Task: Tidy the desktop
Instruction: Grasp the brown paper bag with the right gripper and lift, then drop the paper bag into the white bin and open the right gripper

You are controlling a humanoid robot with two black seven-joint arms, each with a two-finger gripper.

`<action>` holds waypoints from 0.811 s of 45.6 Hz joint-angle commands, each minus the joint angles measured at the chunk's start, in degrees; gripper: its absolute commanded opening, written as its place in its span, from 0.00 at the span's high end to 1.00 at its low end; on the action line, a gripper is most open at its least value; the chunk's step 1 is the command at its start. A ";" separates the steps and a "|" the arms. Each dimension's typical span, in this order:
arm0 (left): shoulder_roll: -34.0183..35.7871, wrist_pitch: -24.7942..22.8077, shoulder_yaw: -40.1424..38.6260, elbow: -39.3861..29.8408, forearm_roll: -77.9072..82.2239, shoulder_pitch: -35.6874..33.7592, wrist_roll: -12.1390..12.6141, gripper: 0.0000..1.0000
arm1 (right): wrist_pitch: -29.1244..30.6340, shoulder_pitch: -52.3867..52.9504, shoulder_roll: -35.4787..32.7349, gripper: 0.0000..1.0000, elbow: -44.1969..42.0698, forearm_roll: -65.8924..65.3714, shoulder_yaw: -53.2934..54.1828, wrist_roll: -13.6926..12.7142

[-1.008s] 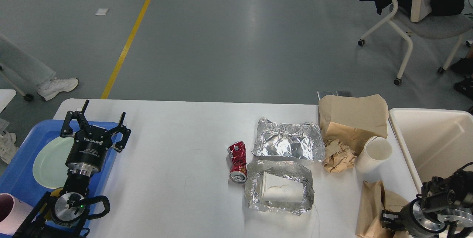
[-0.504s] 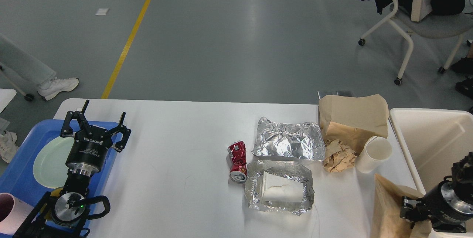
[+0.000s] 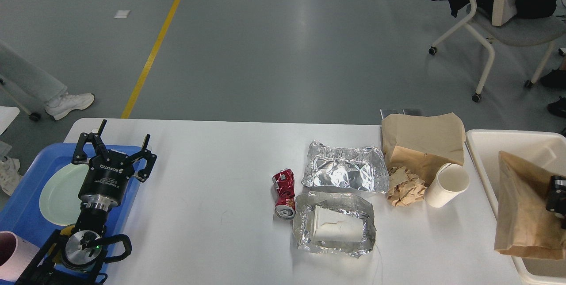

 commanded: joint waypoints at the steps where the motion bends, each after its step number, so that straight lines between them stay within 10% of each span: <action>1: -0.01 0.00 0.00 0.00 0.00 0.00 0.02 0.04 | 3.93 4.06 2.16 1.00 0.08 0.02 -2.12 -0.02; 14: -0.01 0.00 0.00 0.00 0.00 0.09 -0.07 0.04 | -3.79 2.93 -3.27 1.00 -5.18 0.11 -2.74 -0.11; 37: -0.01 0.00 0.00 0.00 0.00 0.09 -0.07 0.04 | -16.27 -61.73 -7.78 1.00 -59.22 0.28 35.74 -0.11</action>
